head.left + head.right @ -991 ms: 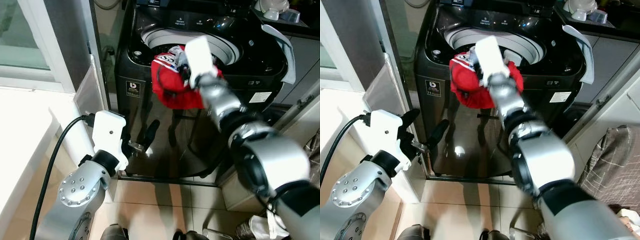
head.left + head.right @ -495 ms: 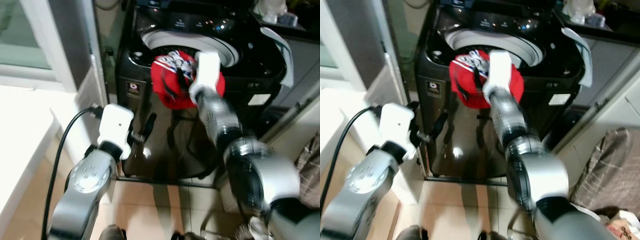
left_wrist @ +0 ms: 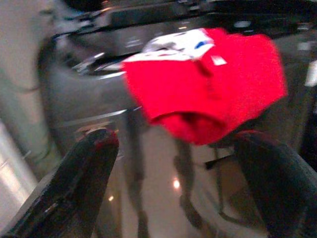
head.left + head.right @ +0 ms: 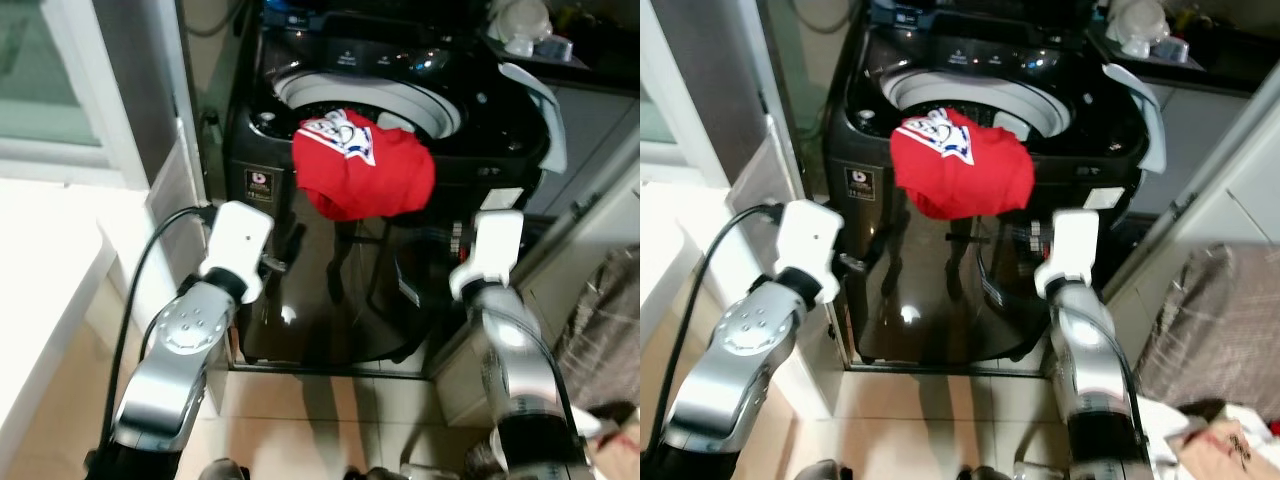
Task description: Clothes washing
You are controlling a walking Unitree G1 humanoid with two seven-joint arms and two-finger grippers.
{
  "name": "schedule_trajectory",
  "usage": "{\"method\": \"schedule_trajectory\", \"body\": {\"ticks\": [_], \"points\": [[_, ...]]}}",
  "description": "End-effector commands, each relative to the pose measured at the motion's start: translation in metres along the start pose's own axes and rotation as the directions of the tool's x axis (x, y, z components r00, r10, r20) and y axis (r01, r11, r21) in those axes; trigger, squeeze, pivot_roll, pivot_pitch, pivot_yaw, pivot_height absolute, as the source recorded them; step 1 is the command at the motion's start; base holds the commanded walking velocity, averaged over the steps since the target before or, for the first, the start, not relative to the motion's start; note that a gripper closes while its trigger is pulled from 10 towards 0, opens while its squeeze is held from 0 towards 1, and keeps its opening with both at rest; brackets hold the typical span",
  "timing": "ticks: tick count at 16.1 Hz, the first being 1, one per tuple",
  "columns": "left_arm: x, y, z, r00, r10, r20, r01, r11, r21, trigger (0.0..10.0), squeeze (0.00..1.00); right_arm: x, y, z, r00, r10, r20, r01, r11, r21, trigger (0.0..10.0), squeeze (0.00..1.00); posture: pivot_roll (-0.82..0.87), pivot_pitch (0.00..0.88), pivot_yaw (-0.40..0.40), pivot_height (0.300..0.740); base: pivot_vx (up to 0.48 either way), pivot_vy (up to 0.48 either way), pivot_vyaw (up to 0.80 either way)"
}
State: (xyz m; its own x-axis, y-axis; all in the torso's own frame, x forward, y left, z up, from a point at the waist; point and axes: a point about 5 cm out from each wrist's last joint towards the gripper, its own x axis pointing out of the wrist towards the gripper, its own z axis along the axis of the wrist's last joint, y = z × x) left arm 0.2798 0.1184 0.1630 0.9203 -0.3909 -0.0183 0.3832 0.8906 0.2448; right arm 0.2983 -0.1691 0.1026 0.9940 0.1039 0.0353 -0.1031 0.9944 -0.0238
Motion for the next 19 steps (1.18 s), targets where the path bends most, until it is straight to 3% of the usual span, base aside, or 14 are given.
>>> {"method": "schedule_trajectory", "body": {"ticks": [1,6,9,12,15,17,19], "points": [[0.006,-0.007,0.004,0.998,-0.065,0.024,0.065,0.998,0.016,10.0,0.0,0.0,0.003,0.006,1.0,0.018,0.006,-0.018,1.0,-0.01,10.0,0.0,-0.05,0.0,-0.022,0.74,0.0,0.0,-0.48],[0.011,-0.007,0.004,0.999,-0.039,0.036,0.039,0.999,0.015,10.0,0.0,0.018,0.025,0.009,0.994,0.101,-0.034,-0.101,0.995,-0.01,10.0,0.0,-0.04,0.0,-0.005,0.74,0.0,0.0,-0.26],[0.011,0.001,0.01,0.99,0.113,0.089,-0.109,0.992,-0.057,10.0,0.0,0.029,0.037,0.017,0.992,0.128,-0.018,-0.127,0.991,0.03,10.0,0.0,-0.03,0.0,-0.025,0.74,0.0,0.0,0.0],[0.01,0.007,0.011,0.971,0.219,0.095,-0.211,0.974,-0.082,10.0,0.0,0.034,0.039,0.019,0.987,0.157,-0.024,-0.156,0.987,0.022,10.0,0.0,-0.02,0.0,-0.042,0.74,0.23,0.223,0.0],[0.009,0.012,0.014,0.955,0.275,0.114,-0.27,0.961,-0.06,10.0,0.0,0.042,0.04,0.022,0.983,0.18,-0.03,-0.179,0.984,0.012,10.0,0.0,-0.01,0.0,-0.056,0.74,0.342,0.336,0.0],[0.008,0.014,0.016,0.944,0.303,0.128,-0.298,0.953,-0.058,10.0,0.0,0.046,0.039,0.027,0.982,0.186,-0.017,-0.186,0.983,0.005,10.0,0.0,0.0,0.0,-0.065,0.74,0.343,0.336,0.0],[0.008,0.009,0.024,0.948,0.265,0.175,-0.269,0.963,-0.001,10.0,0.0,0.048,0.039,0.036,0.982,0.188,0.03,-0.188,0.982,-0.024,10.0,0.0,0.01,0.0,-0.071,0.74,0.341,0.337,0.0]]}}
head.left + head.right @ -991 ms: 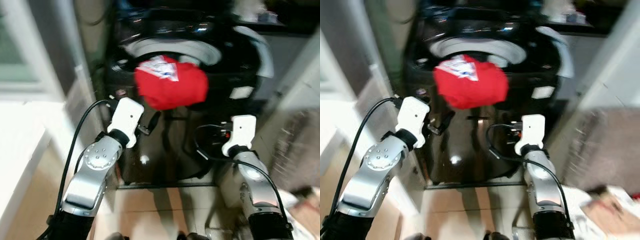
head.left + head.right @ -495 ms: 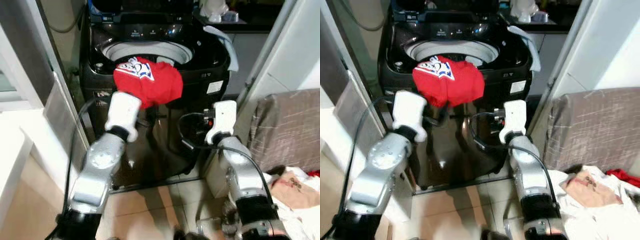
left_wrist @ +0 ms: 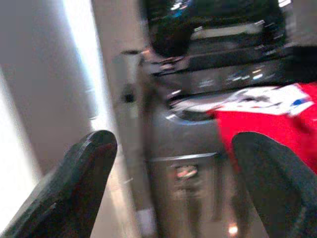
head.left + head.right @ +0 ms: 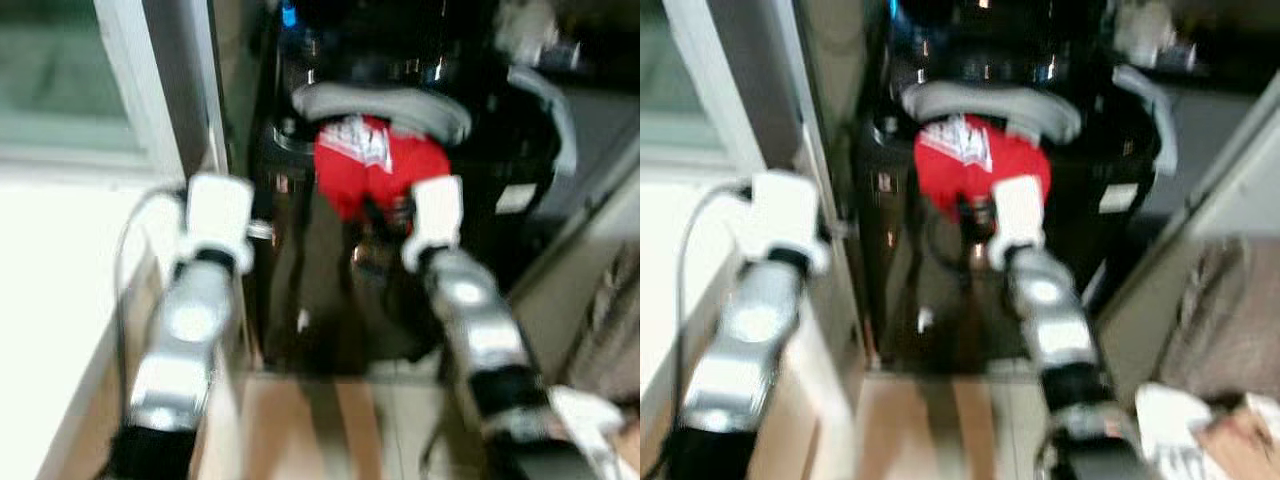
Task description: Clothes washing
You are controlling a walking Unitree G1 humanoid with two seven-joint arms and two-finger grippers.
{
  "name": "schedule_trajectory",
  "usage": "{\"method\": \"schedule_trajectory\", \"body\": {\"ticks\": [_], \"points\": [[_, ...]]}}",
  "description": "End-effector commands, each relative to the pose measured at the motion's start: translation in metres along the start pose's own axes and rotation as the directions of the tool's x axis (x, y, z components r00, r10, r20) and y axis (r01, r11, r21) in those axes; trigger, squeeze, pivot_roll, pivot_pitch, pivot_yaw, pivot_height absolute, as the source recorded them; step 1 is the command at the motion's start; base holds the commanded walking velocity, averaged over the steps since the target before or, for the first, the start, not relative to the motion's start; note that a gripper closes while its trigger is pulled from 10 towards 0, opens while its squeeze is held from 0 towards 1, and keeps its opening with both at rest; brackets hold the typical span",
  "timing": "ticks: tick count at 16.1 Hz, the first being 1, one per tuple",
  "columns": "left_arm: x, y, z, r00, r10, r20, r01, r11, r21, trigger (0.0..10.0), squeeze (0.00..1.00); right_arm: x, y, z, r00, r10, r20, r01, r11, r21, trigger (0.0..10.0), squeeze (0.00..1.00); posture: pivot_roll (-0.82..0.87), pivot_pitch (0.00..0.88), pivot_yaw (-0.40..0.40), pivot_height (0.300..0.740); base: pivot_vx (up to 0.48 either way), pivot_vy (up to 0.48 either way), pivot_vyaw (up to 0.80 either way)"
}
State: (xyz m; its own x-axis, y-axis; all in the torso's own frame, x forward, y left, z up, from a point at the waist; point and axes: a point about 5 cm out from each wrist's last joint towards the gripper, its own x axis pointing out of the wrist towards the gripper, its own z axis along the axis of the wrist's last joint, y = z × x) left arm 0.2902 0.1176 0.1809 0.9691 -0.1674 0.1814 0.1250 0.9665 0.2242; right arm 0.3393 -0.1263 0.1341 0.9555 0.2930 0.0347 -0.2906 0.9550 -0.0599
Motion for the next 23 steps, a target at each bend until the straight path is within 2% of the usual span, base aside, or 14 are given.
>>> {"method": "schedule_trajectory", "body": {"ticks": [1,4,6,9,13,14,18,20,21,23], "points": [[0.001,-0.003,0.011,0.997,-0.055,0.055,0.052,0.997,0.053,10.0,0.0,-0.001,0.002,0.004,1.0,-0.005,0.027,0.004,1.0,0.009,10.0,0.0,0.01,0.0,-0.071,0.74,0.439,0.0,0.0],[0.004,-0.013,0.023,0.98,-0.172,0.096,0.158,0.978,0.138,10.0,0.0,-0.016,0.001,-0.013,0.999,-0.031,-0.028,0.032,0.999,0.039,10.0,0.0,0.01,0.0,-0.069,0.74,0.472,0.0,0.0],[0.004,-0.018,0.026,0.971,-0.219,0.095,0.209,0.972,0.11,10.0,0.0,-0.031,-0.004,-0.03,0.994,-0.063,-0.089,0.067,0.997,0.038,10.0,0.0,0.01,0.0,-0.059,0.74,0.0,0.0,0.0],[0.002,-0.023,0.026,0.967,-0.236,0.099,0.227,0.97,0.092,10.0,0.0,-0.037,-0.006,-0.035,0.991,-0.072,-0.11,0.076,0.997,0.025,10.0,0.0,-0.01,0.0,-0.05,0.74,0.0,-0.15,-0.69],[0.004,-0.025,0.025,0.968,-0.235,0.091,0.228,0.971,0.078,10.0,0.0,-0.03,-0.007,-0.022,0.994,-0.08,-0.071,0.081,0.997,0.014,10.0,0.0,-0.02,0.0,-0.049,0.74,0.124,-0.423,0.0],[0.005,-0.023,0.022,0.974,-0.214,0.075,0.211,0.976,0.051,10.0,0.0,-0.027,-0.007,-0.021,0.995,-0.068,-0.077,0.07,0.997,0.024,10.0,0.0,-0.02,0.0,-0.05,0.74,0.292,0.0,0.0],[0.002,-0.021,0.021,0.977,-0.201,0.067,0.198,0.979,0.039,10.0,0.0,-0.015,-0.001,-0.024,0.992,-0.012,-0.129,0.023,0.996,0.083,10.0,0.0,0.0,0.0,-0.059,0.74,0.0,0.0,0.0],[-0.006,-0.018,0.022,0.979,-0.194,0.058,0.192,0.981,0.033,10.0,0.0,-0.001,0.006,-0.031,0.981,0.015,-0.191,0.011,0.991,0.133,10.0,0.0,0.03,0.011,-0.052,0.74,0.0,0.0,0.0],[-0.012,-0.015,0.022,0.981,-0.188,0.048,0.186,0.982,0.036,10.0,0.0,0.001,0.009,-0.033,0.977,0.025,-0.213,0.01,0.987,0.162,10.0,0.0,0.06,0.042,-0.053,0.74,0.0,0.0,0.0],[-0.021,-0.005,0.024,0.986,-0.164,0.041,0.162,0.986,0.044,10.0,0.0,0.004,0.012,-0.036,0.973,0.014,-0.23,0.025,0.986,0.167,10.0,0.0,0.09,0.079,-0.039,0.74,0.0,0.0,0.0]]}}
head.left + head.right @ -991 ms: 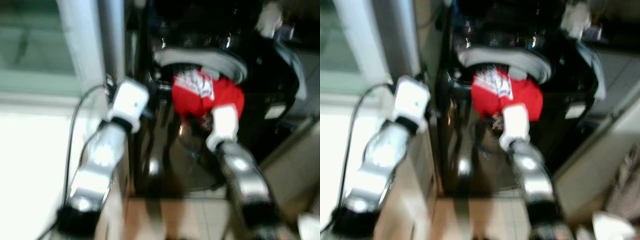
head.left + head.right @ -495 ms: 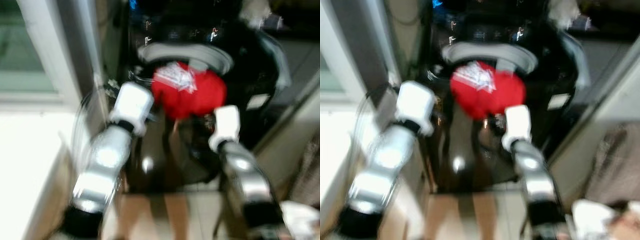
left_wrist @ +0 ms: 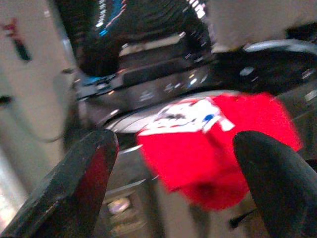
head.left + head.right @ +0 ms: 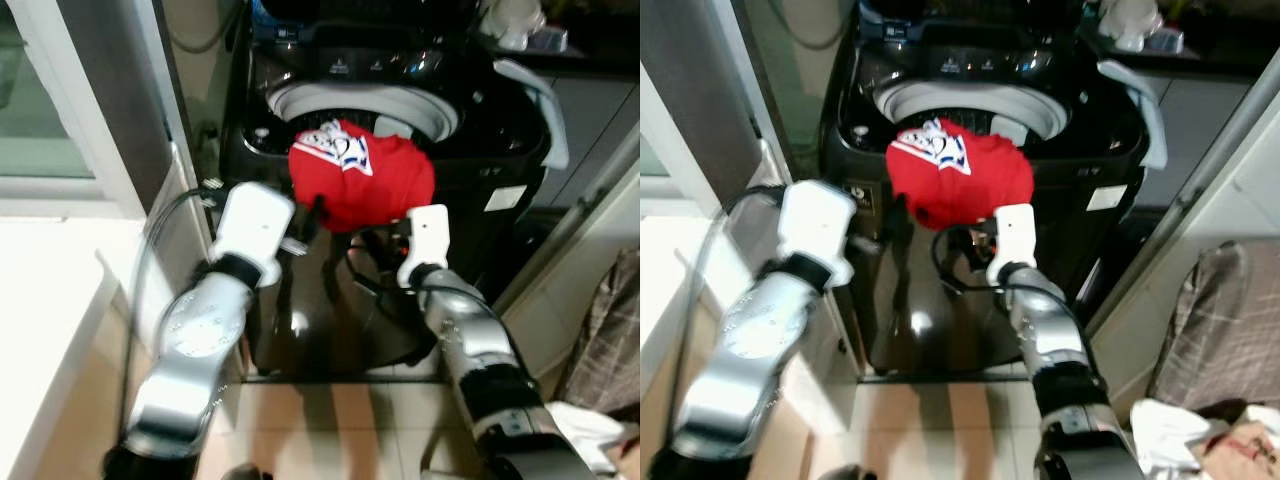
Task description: Clothes washing
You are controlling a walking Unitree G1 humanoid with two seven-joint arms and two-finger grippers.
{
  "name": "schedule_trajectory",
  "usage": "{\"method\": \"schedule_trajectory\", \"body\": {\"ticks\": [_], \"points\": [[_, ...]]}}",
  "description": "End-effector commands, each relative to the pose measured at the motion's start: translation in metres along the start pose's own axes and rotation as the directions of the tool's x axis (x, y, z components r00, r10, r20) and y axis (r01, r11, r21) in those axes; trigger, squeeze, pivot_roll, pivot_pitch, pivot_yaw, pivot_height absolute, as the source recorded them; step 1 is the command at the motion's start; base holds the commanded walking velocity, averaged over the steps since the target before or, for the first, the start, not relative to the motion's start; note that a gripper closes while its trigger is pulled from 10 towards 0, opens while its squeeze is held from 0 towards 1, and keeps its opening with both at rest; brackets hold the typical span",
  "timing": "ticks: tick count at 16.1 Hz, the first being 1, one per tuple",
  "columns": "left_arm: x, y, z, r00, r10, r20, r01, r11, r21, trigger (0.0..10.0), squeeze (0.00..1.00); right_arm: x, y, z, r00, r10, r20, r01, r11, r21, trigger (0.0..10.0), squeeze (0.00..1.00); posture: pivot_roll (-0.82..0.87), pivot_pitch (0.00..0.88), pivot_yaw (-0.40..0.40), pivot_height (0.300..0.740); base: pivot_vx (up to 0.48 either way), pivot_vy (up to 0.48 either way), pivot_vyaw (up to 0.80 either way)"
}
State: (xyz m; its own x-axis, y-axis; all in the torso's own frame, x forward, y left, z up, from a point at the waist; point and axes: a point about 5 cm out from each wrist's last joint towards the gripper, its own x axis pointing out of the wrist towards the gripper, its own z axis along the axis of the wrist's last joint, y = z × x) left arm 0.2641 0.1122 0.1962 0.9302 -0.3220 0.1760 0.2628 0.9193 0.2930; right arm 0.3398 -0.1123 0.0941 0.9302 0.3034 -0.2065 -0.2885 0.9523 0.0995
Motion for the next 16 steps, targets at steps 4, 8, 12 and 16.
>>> {"method": "schedule_trajectory", "body": {"ticks": [4,8,12,16], "points": [[-0.027,0.009,0.014,0.999,-0.042,-0.006,0.042,0.999,0.03,10.0,0.0,0.018,-0.003,-0.01,0.993,-0.085,-0.083,0.084,0.996,-0.019,10.0,0.0,0.19,0.146,0.006,0.74,0.0,0.0,0.0],[-0.038,0.009,0.019,0.998,-0.047,-0.039,0.048,0.999,0.025,10.0,0.0,0.031,-0.001,0.002,0.984,-0.14,-0.109,0.132,0.989,-0.073,10.0,0.0,0.23,0.164,0.009,0.74,0.0,0.0,0.0],[-0.041,0.009,0.02,0.997,-0.044,-0.058,0.045,0.999,0.016,10.0,0.0,0.038,-0.002,0.016,0.976,-0.184,-0.113,0.173,0.98,-0.099,10.0,0.0,0.23,0.175,0.0,0.74,0.0,0.0,0.0],[-0.04,0.009,0.019,0.997,-0.041,-0.067,0.043,0.999,0.022,10.0,0.0,0.042,-0.003,0.028,0.974,-0.206,-0.099,0.192,0.972,-0.136,10.0,0.0,0.24,0.17,-0.005,0.74,0.0,0.0,0.0]]}}
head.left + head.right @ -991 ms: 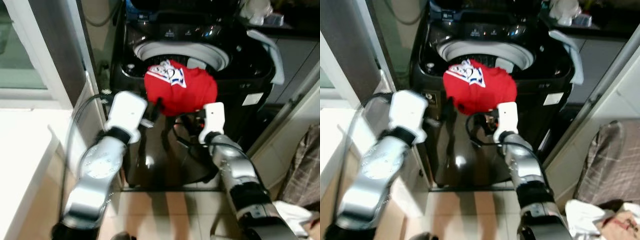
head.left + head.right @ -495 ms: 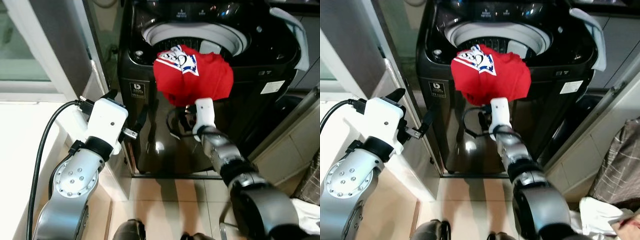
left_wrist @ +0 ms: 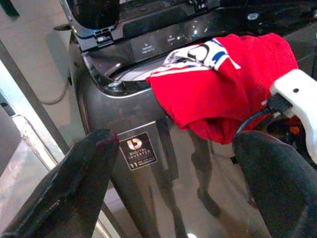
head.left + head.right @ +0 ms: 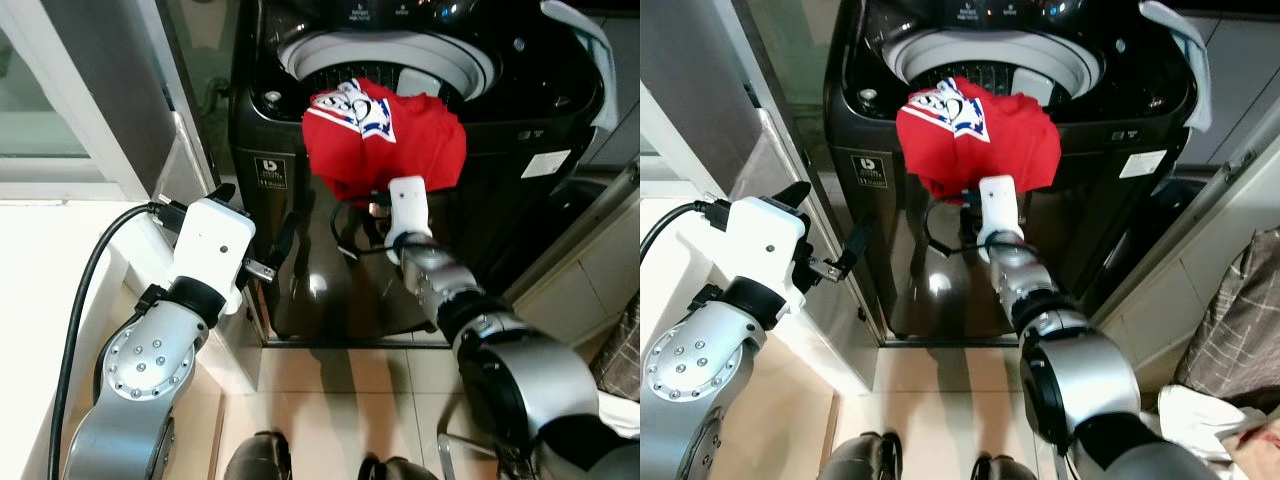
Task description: Clothes washing
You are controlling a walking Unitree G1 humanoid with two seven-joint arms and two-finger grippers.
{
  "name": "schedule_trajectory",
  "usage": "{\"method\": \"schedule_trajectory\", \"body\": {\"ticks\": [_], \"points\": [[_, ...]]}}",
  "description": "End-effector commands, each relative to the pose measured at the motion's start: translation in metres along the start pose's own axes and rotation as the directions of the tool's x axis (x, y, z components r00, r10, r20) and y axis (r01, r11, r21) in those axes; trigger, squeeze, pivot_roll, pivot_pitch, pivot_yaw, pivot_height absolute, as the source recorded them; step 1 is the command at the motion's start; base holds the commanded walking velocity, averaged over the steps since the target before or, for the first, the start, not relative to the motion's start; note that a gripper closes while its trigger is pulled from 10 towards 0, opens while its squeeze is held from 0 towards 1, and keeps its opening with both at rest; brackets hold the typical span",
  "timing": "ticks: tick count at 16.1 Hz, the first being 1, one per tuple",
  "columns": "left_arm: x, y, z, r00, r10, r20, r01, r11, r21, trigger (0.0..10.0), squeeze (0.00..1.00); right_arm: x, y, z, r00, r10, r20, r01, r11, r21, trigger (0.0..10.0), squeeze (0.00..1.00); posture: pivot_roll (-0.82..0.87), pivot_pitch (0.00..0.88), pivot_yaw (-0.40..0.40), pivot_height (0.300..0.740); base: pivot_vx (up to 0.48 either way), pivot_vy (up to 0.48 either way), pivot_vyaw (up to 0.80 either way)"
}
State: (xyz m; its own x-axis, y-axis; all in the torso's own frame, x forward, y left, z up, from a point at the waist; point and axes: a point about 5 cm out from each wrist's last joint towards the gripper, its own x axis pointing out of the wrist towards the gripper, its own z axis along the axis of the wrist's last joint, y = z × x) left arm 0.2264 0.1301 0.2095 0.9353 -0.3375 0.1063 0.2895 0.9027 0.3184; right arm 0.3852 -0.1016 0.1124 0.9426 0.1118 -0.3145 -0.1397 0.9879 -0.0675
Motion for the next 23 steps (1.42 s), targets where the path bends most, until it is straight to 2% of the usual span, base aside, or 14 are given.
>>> {"method": "schedule_trajectory", "body": {"ticks": [1,3,6,8,10,11,12,13,14,16,19,23], "points": [[-0.001,0.0,0.001,1.0,-0.002,-0.001,0.002,1.0,0.008,10.0,0.0,0.001,-0.003,0.008,1.0,-0.017,0.016,0.017,1.0,0.005,10.0,0.0,0.24,0.165,-0.007,0.74,0.0,0.0,0.0],[0.003,-0.001,0.001,1.0,0.007,0.004,-0.007,1.0,0.01,10.0,0.0,0.002,-0.005,0.021,0.998,-0.025,0.059,0.025,1.0,0.007,10.0,0.0,0.24,0.139,-0.027,0.74,0.0,0.0,0.0],[0.012,0.0,0.001,0.999,0.028,0.027,-0.029,1.0,0.011,10.0,0.0,0.004,-0.005,0.06,0.987,-0.011,0.16,0.011,1.0,0.003,10.0,0.0,0.22,0.102,-0.054,0.74,0.0,0.0,0.0],[0.017,0.0,0.001,0.999,0.036,0.041,-0.036,0.999,0.009,10.0,0.0,0.004,-0.007,0.077,0.98,-0.016,0.2,0.012,1.0,0.019,10.0,0.0,0.21,0.082,-0.065,0.74,0.0,0.0,0.0],[0.023,0.002,0.002,0.997,0.047,0.063,-0.048,0.999,0.011,10.0,0.0,0.0,-0.011,0.11,0.957,-0.025,0.29,0.021,1.0,0.017,10.0,0.0,0.2,0.056,-0.075,0.74,0.0,0.0,0.0],[0.025,0.002,0.002,0.997,0.049,0.067,-0.05,0.999,0.01,10.0,0.0,-0.001,-0.013,0.117,0.951,-0.028,0.309,0.024,1.0,0.016,10.0,0.0,0.2,0.047,-0.077,0.74,0.0,0.0,0.0],[0.028,0.003,0.003,0.996,0.053,0.076,-0.054,0.998,0.012,10.0,0.0,-0.003,-0.015,0.131,0.936,-0.034,0.351,0.029,0.999,0.02,10.0,0.0,0.19,0.036,-0.08,0.74,0.0,0.0,0.0],[0.033,0.004,0.004,0.994,0.06,0.095,-0.062,0.998,0.012,10.0,0.0,-0.013,-0.02,0.17,0.877,-0.047,0.478,0.045,0.999,0.017,10.0,0.0,0.18,0.021,-0.082,0.74,0.0,0.0,0.0],[0.036,0.005,0.003,0.993,0.06,0.099,-0.062,0.998,0.012,10.0,0.0,-0.021,-0.022,0.191,0.832,-0.055,0.552,0.069,0.998,-0.004,10.0,0.0,0.17,0.017,-0.086,0.74,0.0,0.0,0.0],[0.039,0.004,0.003,0.993,0.06,0.106,-0.062,0.998,0.011,10.0,0.0,-0.029,-0.024,0.211,0.782,-0.062,0.621,0.077,0.997,0.002,10.0,0.0,0.16,0.008,-0.091,0.74,0.0,0.0,0.0],[0.043,0.002,0.002,0.992,0.063,0.109,-0.066,0.997,0.027,10.0,0.0,-0.036,-0.03,0.222,0.725,-0.055,0.687,0.063,0.998,0.013,10.0,0.0,0.15,0.0,-0.101,0.74,0.0,0.0,0.0],[0.043,0.002,0.002,0.992,0.063,0.109,-0.066,0.997,0.027,10.0,0.0,-0.036,-0.03,0.222,0.725,-0.055,0.687,0.063,0.998,0.013,10.0,0.0,0.15,0.0,-0.101,0.74,0.0,0.0,0.0]]}}
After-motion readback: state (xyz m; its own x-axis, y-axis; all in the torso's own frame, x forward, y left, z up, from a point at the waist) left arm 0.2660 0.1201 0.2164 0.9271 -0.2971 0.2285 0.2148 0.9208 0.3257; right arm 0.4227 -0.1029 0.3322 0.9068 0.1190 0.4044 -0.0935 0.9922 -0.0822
